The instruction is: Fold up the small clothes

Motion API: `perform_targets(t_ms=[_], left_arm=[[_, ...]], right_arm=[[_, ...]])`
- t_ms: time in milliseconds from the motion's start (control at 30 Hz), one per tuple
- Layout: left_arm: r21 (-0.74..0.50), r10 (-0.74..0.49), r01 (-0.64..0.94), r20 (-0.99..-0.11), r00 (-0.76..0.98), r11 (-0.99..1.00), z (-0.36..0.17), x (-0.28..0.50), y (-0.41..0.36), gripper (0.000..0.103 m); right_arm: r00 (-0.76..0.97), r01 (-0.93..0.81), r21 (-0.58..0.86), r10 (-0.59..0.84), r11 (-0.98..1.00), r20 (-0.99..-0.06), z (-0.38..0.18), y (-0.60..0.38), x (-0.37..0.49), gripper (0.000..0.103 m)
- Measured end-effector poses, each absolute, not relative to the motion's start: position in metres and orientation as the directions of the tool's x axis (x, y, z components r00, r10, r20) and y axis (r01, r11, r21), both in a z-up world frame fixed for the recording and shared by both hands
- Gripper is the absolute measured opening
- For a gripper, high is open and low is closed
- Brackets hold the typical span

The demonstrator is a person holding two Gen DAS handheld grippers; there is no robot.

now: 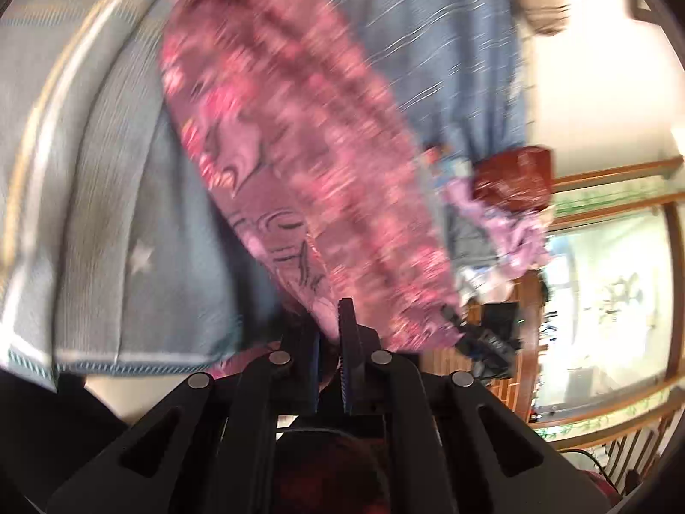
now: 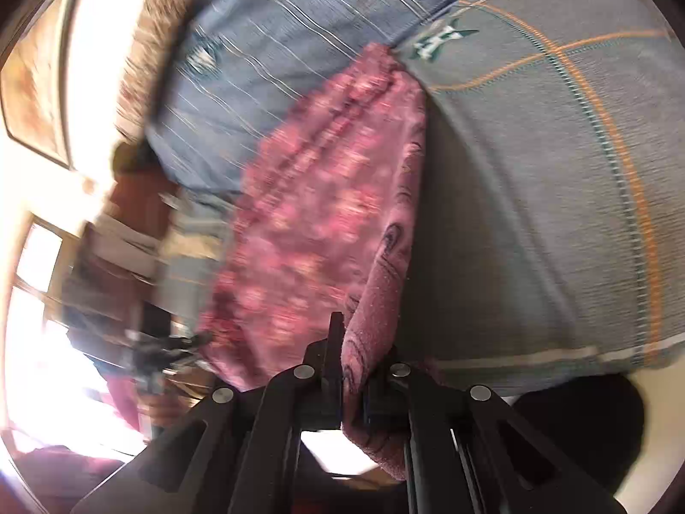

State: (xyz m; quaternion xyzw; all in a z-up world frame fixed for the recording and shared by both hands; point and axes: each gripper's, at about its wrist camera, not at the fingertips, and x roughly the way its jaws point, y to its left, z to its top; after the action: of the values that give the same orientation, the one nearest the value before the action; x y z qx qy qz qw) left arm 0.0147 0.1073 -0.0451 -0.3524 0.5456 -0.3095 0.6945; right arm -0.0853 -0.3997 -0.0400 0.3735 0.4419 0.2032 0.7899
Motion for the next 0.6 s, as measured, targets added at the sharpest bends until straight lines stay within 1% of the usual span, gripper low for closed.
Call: perform_targets(t_ms=[33,100,367,533,600], left_arm=[[-0.841,-0.827,0.062,-0.511,0.236,0.538,-0.035,0.017,0.110,0.005],[-0.855,-0.838,0.075,-0.480,0.260,0.514,-0.025,0.023,0.113,0.005],[-0.884,-0.852,0.082,-0.415,0.320,0.461,-0.009,0.066,0.113,0.005],[-0.911,-0.855,0.058,-0.361,0.372,0.409,-0.007,0.109,0.125,0.005],[-0.910,-0.844,0.040,-0.365,0.392,0.412,-0.008,0.130,0.128,0.005]], right_arm=[[0.536,0.002,0.794,0.670,0.608,-0.514,-0.037,-0.400,-0.084,0.005],[0.551,-0.021,0.836,0.704,0.548,-0.448,-0.031,-0.400,-0.080,0.005],[0.613,-0.110,0.934,0.762,0.341,-0.207,-0.005,-0.396,-0.031,0.005],[0.628,-0.151,0.942,0.765,0.300,-0.142,0.009,-0.395,0.019,0.005],[0.640,-0.162,0.943,0.758,0.290,-0.123,0.012,-0.395,0.041,0.005]])
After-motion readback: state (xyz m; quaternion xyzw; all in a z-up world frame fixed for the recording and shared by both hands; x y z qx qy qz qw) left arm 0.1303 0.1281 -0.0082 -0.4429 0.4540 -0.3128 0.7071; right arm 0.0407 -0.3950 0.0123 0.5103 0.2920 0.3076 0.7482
